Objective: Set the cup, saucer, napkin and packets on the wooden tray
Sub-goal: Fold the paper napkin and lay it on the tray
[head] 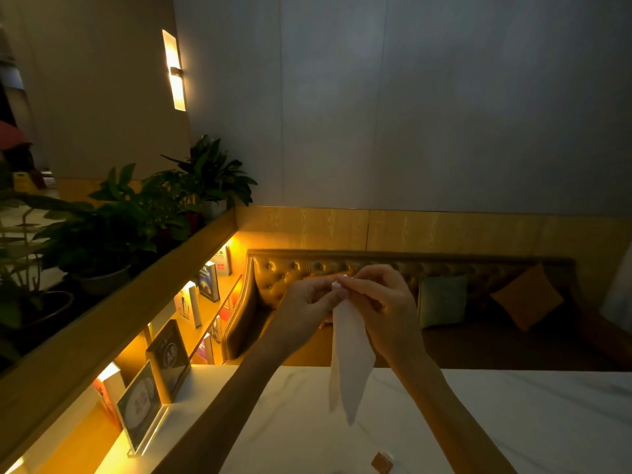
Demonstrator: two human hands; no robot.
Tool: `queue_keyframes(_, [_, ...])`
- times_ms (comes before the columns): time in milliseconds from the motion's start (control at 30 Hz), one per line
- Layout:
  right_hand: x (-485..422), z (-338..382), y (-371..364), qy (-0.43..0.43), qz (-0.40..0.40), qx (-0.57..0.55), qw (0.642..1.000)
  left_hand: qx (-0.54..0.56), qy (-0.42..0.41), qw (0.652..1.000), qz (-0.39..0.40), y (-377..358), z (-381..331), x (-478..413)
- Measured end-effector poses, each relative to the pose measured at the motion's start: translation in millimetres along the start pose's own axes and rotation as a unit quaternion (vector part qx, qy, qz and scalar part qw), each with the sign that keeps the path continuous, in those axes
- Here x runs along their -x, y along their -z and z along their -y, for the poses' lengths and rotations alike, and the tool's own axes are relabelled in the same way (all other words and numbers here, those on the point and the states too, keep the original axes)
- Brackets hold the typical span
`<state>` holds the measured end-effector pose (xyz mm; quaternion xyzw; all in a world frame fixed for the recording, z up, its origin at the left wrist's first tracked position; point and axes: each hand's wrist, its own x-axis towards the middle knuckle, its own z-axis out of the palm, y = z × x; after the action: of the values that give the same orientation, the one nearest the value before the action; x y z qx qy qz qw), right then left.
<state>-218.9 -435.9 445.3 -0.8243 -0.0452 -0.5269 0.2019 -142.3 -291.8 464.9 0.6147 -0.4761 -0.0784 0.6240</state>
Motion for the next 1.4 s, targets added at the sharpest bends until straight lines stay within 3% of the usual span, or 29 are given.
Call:
queue_keyframes(100, [-7, -1, 1, 0.007, 0.024, 0.010, 1.000, -0.035, 0.001, 0.999, 0.023, 8, -3, -1])
queue_keyframes(167, [-8, -6, 4, -0.038, 0.075, -0.033, 0.996, -0.074, -0.004, 0.997, 0.038, 15, -4, -2])
queue_keyframes(267, [-5, -20, 10, -0.121, 0.153, -0.127, 0.973, -0.110, -0.022, 0.992, 0.048, 28, -7, -2])
queue_keyframes(467, [8, -26, 9, -0.140, 0.310, -0.168, 0.925, -0.176, -0.037, 0.984, 0.021, 48, -1, 1])
queue_keyframes(533, [9, -23, 11, -0.149, 0.288, -0.174, 0.930, -0.208, -0.039, 0.977, 0.009, 53, 4, 2])
queue_keyframes(633, [2, -17, 14, -0.138, 0.195, -0.181, 0.954, -0.245, -0.041, 0.968, -0.019, 59, 9, 4])
queue_keyframes(767, [-15, -8, 17, -0.131, 0.085, -0.212, 0.965, -0.212, -0.055, 0.975, -0.045, 61, 7, 5])
queue_keyframes(1100, [-39, 2, 23, -0.210, 0.003, -0.254, 0.944, -0.143, -0.041, 0.984, -0.102, 50, -13, -7])
queue_keyframes(1167, [-39, -5, 24, -0.269, 0.042, -0.341, 0.900, -0.095, 0.005, 0.991, -0.093, 47, -14, -10])
queue_keyframes(1267, [-23, -14, 19, -0.370, 0.212, -0.530, 0.733, -0.015, 0.080, 0.992, -0.098, 44, -10, -11])
queue_keyframes(1300, [-9, -18, 13, -0.376, 0.268, -0.543, 0.701, -0.003, 0.097, 0.990, -0.099, 44, -7, -11])
queue_keyframes(1333, [6, -22, 5, -0.379, 0.309, -0.537, 0.688, 0.010, 0.113, 0.989, -0.094, 45, -1, -9])
queue_keyframes(1400, [32, -29, -11, -0.391, 0.335, -0.501, 0.696, 0.098, 0.146, 0.981, -0.083, 50, 16, -5])
